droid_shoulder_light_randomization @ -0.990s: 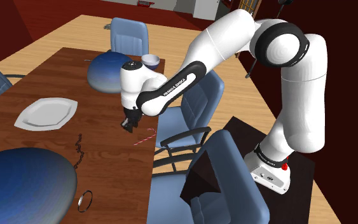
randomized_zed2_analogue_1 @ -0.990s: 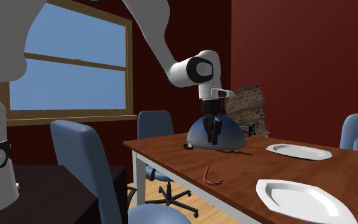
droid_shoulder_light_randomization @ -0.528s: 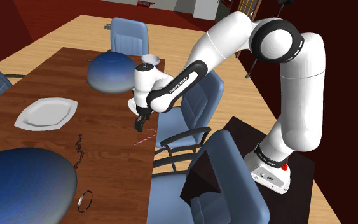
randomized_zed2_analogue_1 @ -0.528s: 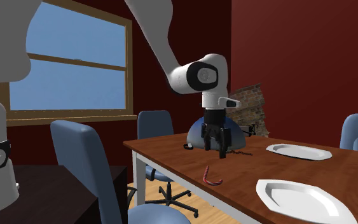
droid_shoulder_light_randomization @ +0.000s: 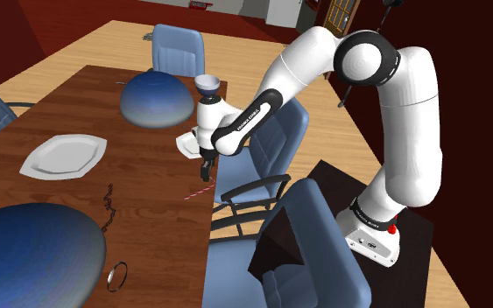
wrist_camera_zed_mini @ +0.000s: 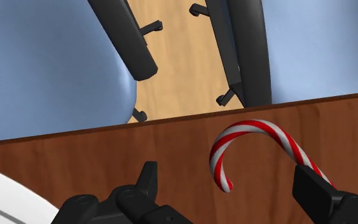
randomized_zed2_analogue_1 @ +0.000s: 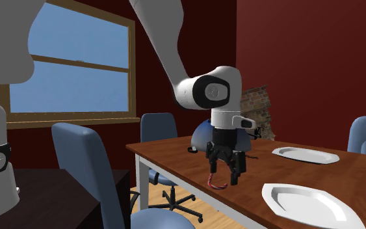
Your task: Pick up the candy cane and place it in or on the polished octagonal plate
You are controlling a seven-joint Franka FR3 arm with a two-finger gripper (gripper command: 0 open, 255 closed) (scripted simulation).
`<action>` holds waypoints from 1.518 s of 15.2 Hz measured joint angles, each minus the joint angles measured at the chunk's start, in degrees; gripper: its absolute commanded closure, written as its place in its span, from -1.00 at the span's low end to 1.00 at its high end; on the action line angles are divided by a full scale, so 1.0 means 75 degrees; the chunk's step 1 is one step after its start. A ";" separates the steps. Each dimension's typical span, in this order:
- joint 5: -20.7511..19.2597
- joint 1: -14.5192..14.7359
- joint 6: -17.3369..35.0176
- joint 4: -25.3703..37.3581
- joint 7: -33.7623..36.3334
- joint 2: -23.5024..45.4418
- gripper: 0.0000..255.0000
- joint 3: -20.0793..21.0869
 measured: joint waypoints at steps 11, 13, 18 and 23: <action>-0.0136 0.0112 0.0281 0.0133 0.0067 0.0415 -1.00 -0.0135; -0.0136 0.0112 0.0281 0.0133 0.0067 0.0415 1.00 -0.0135; -0.0141 0.0089 0.0299 0.0123 0.0070 0.0372 1.00 -0.0157; -0.0126 0.0089 0.0256 0.0123 0.0060 0.0356 1.00 -0.0135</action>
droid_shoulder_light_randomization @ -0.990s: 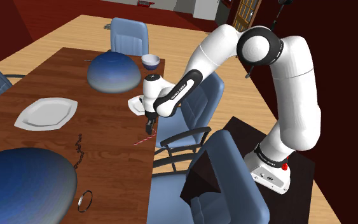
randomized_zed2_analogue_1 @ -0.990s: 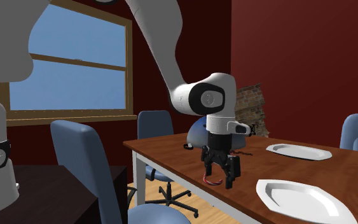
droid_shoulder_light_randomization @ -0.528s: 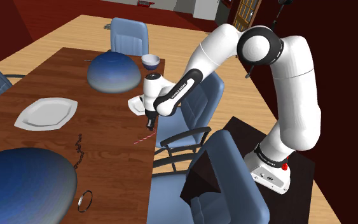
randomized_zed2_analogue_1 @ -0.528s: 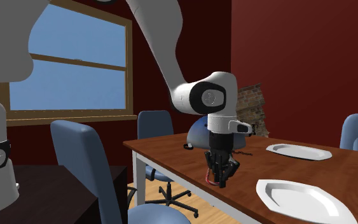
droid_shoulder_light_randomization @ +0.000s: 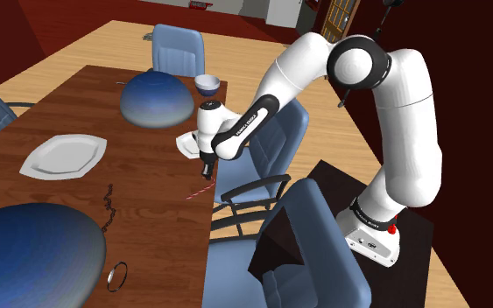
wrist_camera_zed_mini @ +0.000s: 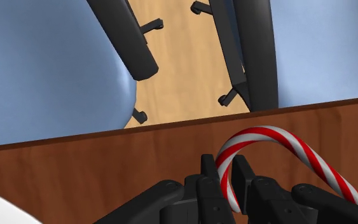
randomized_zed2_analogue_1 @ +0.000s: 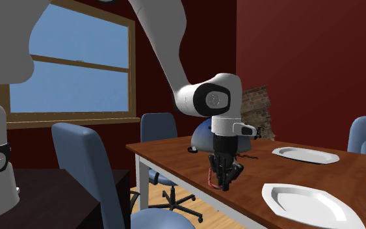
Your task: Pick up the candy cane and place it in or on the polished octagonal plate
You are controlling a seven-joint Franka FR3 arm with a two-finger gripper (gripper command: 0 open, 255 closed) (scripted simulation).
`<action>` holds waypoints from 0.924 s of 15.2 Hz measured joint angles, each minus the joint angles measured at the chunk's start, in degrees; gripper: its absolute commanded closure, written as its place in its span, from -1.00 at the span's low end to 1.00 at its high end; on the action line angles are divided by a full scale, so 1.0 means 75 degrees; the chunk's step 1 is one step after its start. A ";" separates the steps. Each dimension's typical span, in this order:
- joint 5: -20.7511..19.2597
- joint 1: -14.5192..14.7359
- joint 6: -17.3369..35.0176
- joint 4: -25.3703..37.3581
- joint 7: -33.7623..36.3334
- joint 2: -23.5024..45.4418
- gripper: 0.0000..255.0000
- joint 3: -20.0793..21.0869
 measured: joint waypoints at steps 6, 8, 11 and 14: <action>0.0161 -0.0119 -0.0338 -0.0146 -0.0095 -0.0462 1.00 0.0179; 0.0224 -0.0155 -0.0479 -0.0167 -0.0124 -0.0626 1.00 0.0239; 0.0326 -0.0230 -0.0687 -0.0221 -0.0190 -0.0891 1.00 0.0330; 0.0436 -0.0297 -0.0921 -0.0241 -0.0255 -0.1150 1.00 0.0421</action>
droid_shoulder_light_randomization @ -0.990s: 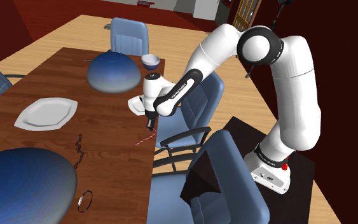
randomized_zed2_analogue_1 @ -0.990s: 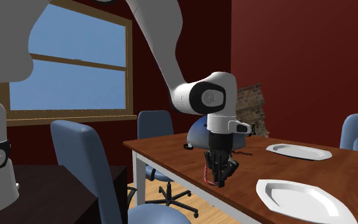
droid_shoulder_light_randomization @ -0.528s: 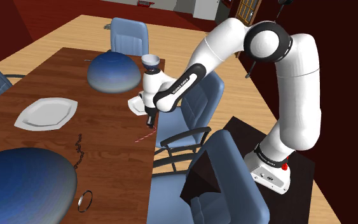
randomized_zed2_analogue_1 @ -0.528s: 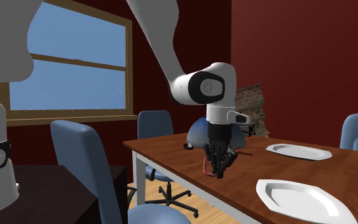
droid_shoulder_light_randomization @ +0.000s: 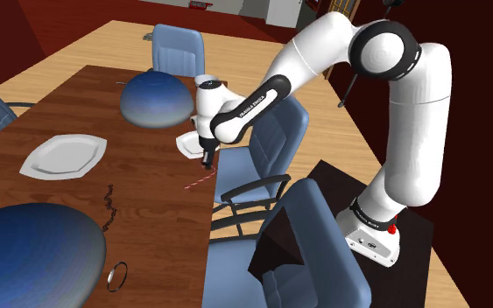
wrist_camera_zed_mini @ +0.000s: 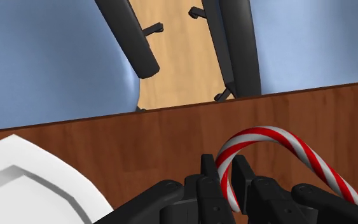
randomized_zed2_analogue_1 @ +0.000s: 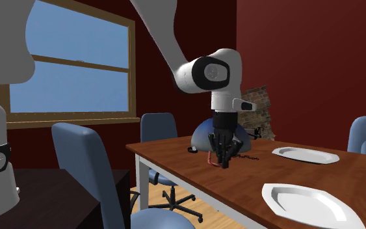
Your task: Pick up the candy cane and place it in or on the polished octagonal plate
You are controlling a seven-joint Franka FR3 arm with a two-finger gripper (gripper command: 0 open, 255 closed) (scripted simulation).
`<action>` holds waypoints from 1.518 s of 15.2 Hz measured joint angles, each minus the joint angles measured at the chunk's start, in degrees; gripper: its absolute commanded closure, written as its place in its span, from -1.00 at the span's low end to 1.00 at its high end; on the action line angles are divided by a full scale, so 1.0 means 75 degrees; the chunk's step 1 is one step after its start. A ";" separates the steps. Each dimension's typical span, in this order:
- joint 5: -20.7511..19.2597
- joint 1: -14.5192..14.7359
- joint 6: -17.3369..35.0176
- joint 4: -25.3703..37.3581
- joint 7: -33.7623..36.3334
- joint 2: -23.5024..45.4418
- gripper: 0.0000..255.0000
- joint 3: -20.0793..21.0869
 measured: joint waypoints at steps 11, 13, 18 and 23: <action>0.0109 -0.0634 -0.1022 0.1581 -0.1083 0.0567 1.00 -0.0183; 0.0100 -0.0721 -0.1347 0.2245 -0.1322 0.0909 1.00 -0.0251; 0.0079 -0.0922 -0.2121 0.3931 -0.1908 0.1820 1.00 -0.0415; 0.0066 -0.1029 -0.3017 0.5985 -0.2468 0.2956 1.00 -0.0565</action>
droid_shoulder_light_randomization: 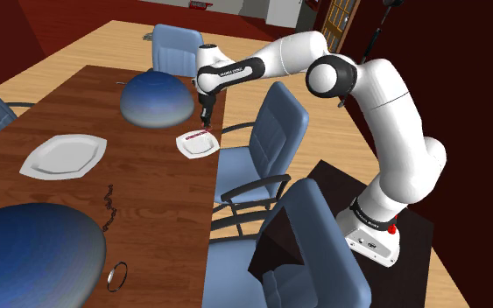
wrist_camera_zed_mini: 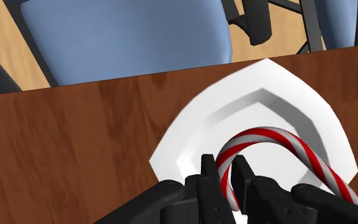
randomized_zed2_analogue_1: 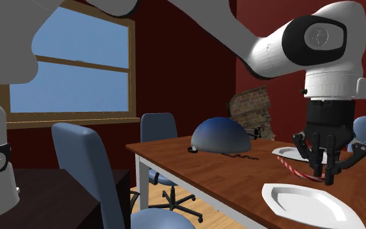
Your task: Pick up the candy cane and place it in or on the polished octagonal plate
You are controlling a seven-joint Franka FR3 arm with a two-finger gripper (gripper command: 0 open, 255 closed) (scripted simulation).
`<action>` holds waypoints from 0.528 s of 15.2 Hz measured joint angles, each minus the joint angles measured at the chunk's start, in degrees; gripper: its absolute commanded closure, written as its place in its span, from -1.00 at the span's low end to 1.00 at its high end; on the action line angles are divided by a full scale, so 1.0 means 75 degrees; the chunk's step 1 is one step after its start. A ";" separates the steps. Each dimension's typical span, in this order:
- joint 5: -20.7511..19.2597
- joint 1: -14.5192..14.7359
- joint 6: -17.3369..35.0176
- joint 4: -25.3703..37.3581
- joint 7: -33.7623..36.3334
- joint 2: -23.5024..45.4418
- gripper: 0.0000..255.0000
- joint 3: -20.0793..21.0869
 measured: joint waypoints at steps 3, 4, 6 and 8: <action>-0.0023 -0.0012 0.0064 0.0181 -0.0064 0.0254 1.00 -0.0036; -0.0032 -0.0001 0.0100 0.0214 -0.0062 0.0325 1.00 -0.0046; -0.0050 0.0000 0.0224 0.0222 -0.0070 0.0458 1.00 -0.0066; -0.0064 0.0005 0.0337 0.0193 -0.0064 0.0542 1.00 -0.0079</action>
